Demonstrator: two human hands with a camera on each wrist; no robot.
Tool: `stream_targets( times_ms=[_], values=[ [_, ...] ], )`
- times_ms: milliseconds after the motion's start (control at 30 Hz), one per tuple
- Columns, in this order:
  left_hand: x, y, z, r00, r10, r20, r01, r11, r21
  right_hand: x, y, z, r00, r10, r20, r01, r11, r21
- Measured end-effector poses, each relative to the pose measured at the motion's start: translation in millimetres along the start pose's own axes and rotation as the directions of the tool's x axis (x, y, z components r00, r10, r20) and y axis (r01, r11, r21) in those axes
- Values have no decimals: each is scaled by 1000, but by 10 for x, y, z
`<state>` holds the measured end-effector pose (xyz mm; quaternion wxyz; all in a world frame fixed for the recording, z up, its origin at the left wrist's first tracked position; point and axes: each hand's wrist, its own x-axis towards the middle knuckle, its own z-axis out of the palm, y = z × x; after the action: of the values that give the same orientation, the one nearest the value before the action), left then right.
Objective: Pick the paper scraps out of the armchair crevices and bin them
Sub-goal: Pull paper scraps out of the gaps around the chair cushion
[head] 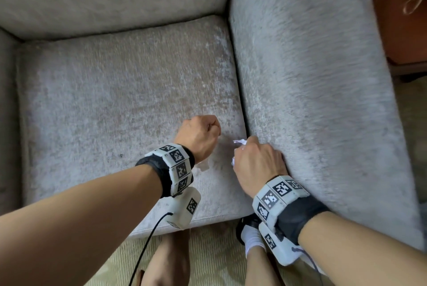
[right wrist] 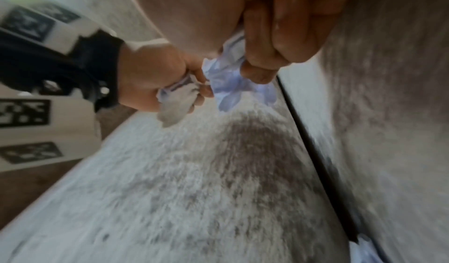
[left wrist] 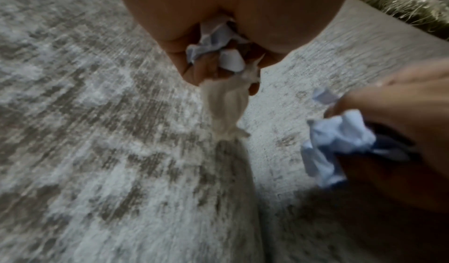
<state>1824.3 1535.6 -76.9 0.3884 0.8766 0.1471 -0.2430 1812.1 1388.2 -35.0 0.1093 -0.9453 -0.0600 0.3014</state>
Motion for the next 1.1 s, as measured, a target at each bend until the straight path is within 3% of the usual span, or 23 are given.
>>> stream_targets(
  times_ms=[233, 367, 467, 733, 867, 967, 1100],
  values=[
    [-19, 212, 192, 1000, -17, 24, 16, 999, 33, -271, 209, -248, 995, -43, -86, 62, 972, 227],
    [-67, 266, 390, 998, -16, 60, 12, 997, 70, -488, 319, -201, 976, -64, -209, 126, 945, 302],
    [-138, 251, 569, 991, -36, 126, 20, 991, 130, -791, 421, -15, 946, -2, -324, 145, 896, 420],
    [-223, 228, 997, 941, -76, 329, -32, 949, 312, -1215, 695, 549, 990, 7, -140, 66, 858, 509],
    [-312, 295, 1217, 904, -71, 421, -150, 870, 469, -1322, 784, 603, 996, -26, -91, 70, 845, 530],
    [-420, 389, 1344, 908, -49, 417, -232, 768, 597, -1396, 857, 641, 996, -91, 4, 75, 843, 532],
    [-465, 471, 1509, 932, -28, 362, -250, 673, 696, -1437, 888, 578, 987, -148, -60, 159, 872, 464]
  ],
)
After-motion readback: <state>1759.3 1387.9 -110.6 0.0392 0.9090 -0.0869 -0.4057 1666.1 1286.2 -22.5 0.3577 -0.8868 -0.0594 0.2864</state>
